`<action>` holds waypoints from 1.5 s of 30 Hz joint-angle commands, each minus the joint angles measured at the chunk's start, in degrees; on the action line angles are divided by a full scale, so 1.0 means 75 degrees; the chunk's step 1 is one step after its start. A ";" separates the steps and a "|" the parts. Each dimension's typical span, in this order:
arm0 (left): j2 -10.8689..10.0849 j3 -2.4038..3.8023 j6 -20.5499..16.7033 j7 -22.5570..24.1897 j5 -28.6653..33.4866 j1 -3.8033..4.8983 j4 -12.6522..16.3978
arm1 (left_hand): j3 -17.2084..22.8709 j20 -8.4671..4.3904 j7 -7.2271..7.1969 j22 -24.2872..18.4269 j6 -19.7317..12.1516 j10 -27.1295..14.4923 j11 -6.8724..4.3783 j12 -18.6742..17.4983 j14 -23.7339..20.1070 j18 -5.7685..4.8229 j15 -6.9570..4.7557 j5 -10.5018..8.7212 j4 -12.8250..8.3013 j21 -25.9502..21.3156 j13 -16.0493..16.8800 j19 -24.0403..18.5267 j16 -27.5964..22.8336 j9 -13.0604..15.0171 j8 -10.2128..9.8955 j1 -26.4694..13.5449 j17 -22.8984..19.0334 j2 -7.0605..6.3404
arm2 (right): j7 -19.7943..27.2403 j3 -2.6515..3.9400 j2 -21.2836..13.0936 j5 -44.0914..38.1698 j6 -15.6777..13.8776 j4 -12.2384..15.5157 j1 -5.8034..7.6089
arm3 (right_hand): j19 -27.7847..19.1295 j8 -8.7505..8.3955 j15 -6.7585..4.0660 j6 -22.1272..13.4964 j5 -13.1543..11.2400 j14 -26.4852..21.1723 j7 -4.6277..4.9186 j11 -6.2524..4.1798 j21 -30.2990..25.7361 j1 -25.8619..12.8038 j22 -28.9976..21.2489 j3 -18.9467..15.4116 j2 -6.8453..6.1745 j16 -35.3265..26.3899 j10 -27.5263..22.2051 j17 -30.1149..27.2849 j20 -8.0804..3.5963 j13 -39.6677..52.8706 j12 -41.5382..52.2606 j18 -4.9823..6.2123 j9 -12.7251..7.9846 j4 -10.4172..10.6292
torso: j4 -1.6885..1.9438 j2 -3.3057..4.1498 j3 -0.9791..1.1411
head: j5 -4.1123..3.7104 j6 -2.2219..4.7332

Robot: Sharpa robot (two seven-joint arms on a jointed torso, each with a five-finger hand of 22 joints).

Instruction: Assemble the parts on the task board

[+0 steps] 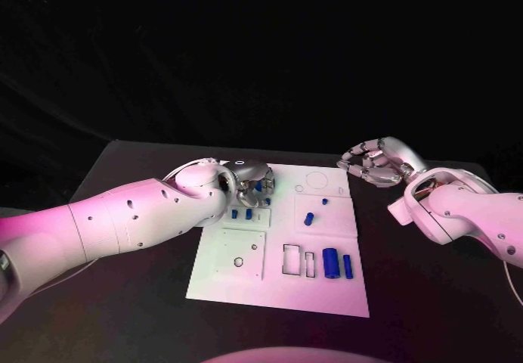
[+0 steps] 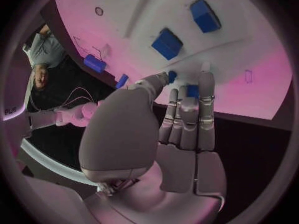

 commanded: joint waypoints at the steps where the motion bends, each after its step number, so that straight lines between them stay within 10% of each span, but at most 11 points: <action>1: 0.0070 -0.0008 0.0412 -0.0094 -0.0129 -0.0008 -0.0038 | 0.0183 -0.0010 -0.0032 0.0110 0.0136 0.0154 -0.0017 -0.0074 0.0066 0.0051 -0.0034 0.0047 -0.0011 0.0110 -0.0068 0.0057 0.0077 -0.0049 -0.0064 0.0079 0.0010 0.0044 | 0.0081 0.0000 0.0011 -0.0021 -0.0007 0.0024 -0.0005 | -0.0061 0.0028 -0.0058 -0.0038 0.0034 0.0358 0.0005 -0.0001 -0.0036 0.0069 -0.0012 -0.0063 0.0038 -0.0034 -0.0068 0.0123 0.0000 -0.0020 -0.0039 0.0123 -0.0012 -0.0003 | 0.0009 -0.0007 -0.0004 | -0.0007 -0.0008; 45: 0.0230 -0.0010 0.0219 0.0020 0.0090 -0.0142 -0.0212 | 0.1272 -0.0088 -0.0053 0.1558 0.0972 0.1422 -0.0152 -0.0915 0.0581 -0.0164 -0.0164 -0.0031 -0.0529 0.1286 -0.0586 0.0606 0.0541 -0.0409 -0.0415 -0.0183 0.0304 0.0319 | 0.0052 0.0001 0.0009 -0.0025 0.0013 0.0042 -0.0004 | -0.0085 0.0039 -0.0059 -0.0040 0.0056 0.0344 0.0004 -0.0002 -0.0085 0.0086 -0.0043 -0.0085 0.0061 -0.0061 -0.0094 0.0081 0.0000 -0.0053 -0.0069 0.0132 -0.0013 0.0000 | 0.0011 -0.0018 -0.0003 | -0.0063 -0.0024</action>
